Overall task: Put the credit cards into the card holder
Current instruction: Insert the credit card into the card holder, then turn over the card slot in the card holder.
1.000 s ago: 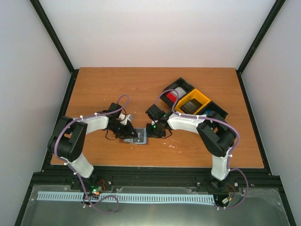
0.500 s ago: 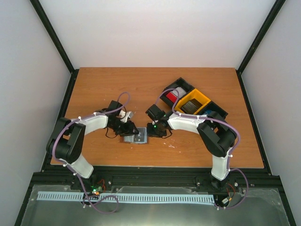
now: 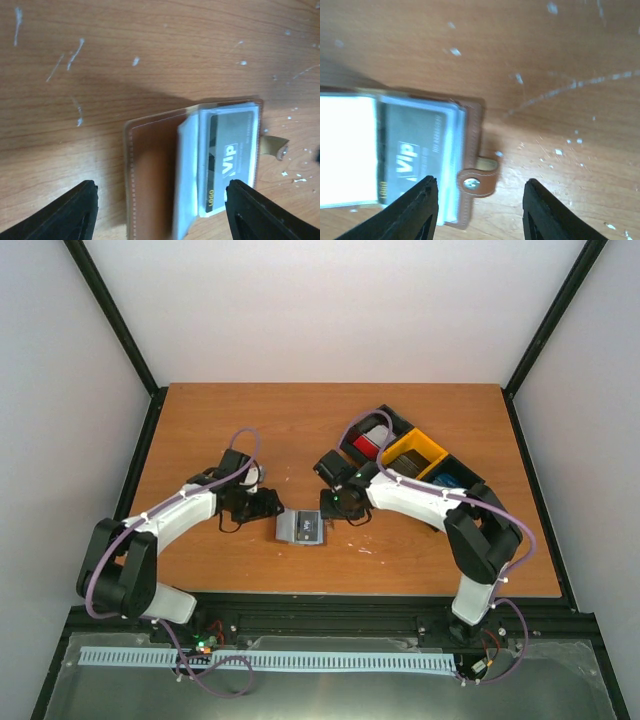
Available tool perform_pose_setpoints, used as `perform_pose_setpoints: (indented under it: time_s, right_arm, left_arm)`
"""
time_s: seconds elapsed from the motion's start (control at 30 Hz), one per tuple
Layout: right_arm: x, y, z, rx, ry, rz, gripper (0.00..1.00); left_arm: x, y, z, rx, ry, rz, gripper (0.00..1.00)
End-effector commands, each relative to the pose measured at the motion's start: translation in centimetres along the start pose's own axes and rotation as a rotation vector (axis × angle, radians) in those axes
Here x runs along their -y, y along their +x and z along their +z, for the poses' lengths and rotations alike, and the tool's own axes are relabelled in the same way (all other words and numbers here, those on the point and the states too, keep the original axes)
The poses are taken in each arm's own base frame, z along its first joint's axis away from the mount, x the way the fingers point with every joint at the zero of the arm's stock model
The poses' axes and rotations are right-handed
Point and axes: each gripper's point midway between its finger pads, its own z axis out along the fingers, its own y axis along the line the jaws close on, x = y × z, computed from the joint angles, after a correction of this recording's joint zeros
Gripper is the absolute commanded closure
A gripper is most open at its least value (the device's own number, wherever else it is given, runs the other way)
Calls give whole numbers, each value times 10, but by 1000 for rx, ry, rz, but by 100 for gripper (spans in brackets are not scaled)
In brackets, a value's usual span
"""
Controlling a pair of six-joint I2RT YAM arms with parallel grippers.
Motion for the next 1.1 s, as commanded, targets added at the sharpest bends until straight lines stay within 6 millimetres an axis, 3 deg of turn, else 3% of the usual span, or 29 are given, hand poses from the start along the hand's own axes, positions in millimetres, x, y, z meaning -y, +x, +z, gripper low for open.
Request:
perform_pose_setpoints:
  time_s: [0.0,0.13,0.23,0.4,0.57,1.07]
  right_arm:
    - [-13,-19,-26,68,-26,-14,53]
    - [-41,-12,-17,15,-157,-26,55]
    - [-54,-5,-7,-28,-229,-9,59]
    - [-57,2,7,-67,-253,1,71]
    - [-45,10,23,-105,-200,28,72]
    - [-43,18,40,-155,-220,34,71]
  left_arm:
    - [-7,7,9,-16,-18,-60,29]
    - [-7,10,15,-27,4,-84,30]
    - [-14,17,22,-50,-18,-101,41]
    - [-16,23,29,-76,-6,-100,65]
    - [-22,28,36,-104,-26,-107,74]
    - [-21,30,38,-116,-13,-106,76]
